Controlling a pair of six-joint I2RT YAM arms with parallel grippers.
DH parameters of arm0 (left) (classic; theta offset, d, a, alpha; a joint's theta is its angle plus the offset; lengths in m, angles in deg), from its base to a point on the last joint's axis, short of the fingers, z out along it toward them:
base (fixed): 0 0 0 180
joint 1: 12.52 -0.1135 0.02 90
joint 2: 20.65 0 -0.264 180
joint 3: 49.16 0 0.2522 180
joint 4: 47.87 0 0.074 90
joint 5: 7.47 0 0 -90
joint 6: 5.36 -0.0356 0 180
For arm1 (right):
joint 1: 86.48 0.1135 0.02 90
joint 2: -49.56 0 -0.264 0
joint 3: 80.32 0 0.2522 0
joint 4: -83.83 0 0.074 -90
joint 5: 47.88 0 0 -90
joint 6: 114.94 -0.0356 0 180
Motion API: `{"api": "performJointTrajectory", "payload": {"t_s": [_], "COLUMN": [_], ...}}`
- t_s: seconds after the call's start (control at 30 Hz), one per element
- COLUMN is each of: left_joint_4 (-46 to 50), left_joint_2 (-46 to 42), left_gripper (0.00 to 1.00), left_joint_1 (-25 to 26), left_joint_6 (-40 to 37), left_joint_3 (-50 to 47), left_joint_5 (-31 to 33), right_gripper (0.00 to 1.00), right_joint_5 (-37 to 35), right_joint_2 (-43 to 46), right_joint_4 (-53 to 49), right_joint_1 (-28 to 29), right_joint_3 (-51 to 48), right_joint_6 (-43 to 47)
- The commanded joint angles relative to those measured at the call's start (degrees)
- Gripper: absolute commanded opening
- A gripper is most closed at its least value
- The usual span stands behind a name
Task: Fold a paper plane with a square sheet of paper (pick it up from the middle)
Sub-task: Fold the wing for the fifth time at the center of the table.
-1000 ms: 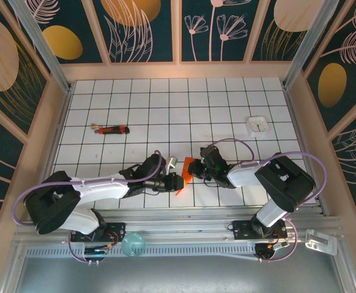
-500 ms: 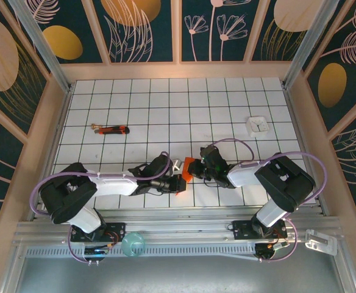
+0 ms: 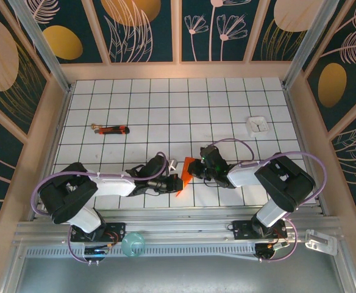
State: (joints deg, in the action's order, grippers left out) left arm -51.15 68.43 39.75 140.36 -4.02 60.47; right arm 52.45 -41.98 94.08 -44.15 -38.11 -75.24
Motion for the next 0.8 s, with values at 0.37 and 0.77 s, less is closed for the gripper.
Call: {"api": "performJointTrajectory", "payload": {"t_s": [0.37,0.77], "left_joint_4": [-3.23,-3.49], "left_joint_2": [2.86,4.43], "left_gripper": [0.08,0.08], "left_joint_1": [-0.17,-0.18], "left_joint_6": [0.94,1.05], "left_joint_3": [-1.76,-2.37], "left_joint_5": [-1.91,-2.12], "right_gripper": [0.0,0.0], "right_joint_5": [-3.56,-3.65], "right_joint_2": [-2.74,-2.58], "right_joint_4": [-5.38,-5.55], "right_joint_1": [-0.63,-0.62], "right_joint_3": [-1.52,-1.65], "right_joint_6": [0.58,0.51]}}
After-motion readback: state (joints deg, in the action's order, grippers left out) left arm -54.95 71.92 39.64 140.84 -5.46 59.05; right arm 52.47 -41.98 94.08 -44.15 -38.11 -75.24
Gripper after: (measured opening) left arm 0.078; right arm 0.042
